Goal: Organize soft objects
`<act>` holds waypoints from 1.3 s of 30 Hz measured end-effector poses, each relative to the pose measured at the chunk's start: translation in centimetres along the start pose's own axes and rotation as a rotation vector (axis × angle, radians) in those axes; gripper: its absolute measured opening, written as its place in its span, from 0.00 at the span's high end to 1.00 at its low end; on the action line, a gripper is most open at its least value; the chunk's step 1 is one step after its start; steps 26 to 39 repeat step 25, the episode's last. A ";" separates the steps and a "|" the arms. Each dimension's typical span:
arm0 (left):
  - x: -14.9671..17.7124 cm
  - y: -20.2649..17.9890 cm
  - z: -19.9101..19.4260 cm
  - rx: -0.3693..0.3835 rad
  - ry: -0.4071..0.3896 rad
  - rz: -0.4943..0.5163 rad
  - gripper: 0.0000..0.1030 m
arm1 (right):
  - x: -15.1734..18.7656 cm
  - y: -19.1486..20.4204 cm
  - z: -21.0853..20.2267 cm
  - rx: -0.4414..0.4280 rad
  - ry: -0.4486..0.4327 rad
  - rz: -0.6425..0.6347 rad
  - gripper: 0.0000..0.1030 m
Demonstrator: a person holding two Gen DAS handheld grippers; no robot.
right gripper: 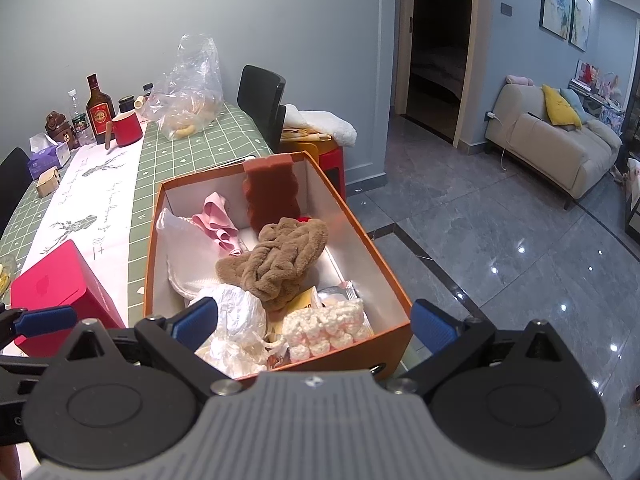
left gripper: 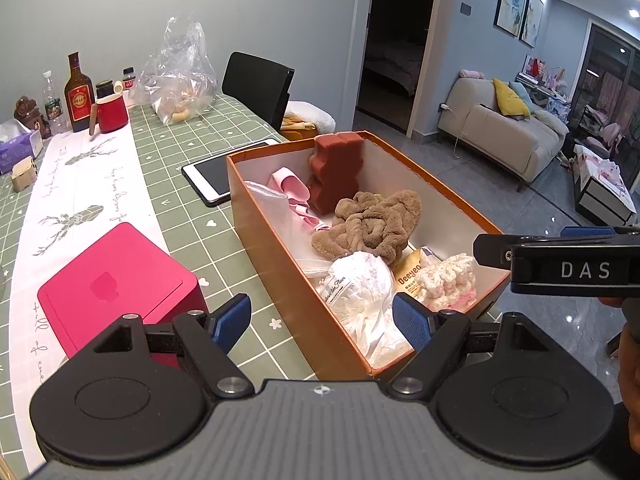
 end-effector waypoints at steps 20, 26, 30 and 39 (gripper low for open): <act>-0.1 -0.4 -0.1 0.013 -0.014 0.010 0.09 | 0.0 0.0 0.0 0.000 0.002 0.000 0.03; -0.1 -0.6 -0.3 0.017 -0.044 0.025 0.09 | 0.0 0.0 0.0 0.000 0.002 0.000 0.03; -0.1 -0.6 -0.3 0.017 -0.044 0.025 0.09 | 0.0 0.0 0.0 0.000 0.002 0.000 0.03; -0.1 -0.6 -0.3 0.017 -0.044 0.025 0.09 | 0.0 0.0 0.0 0.000 0.002 0.000 0.03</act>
Point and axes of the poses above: each gripper's, at about its wrist camera, not at the fingertips, and z roughly the way its jaws point, y to its left, x to its underside, the point moved 4 cm from there along z, roughly the way its jaws point, and after that the axes turned 6 degrees about x, right-handed, at the moved point
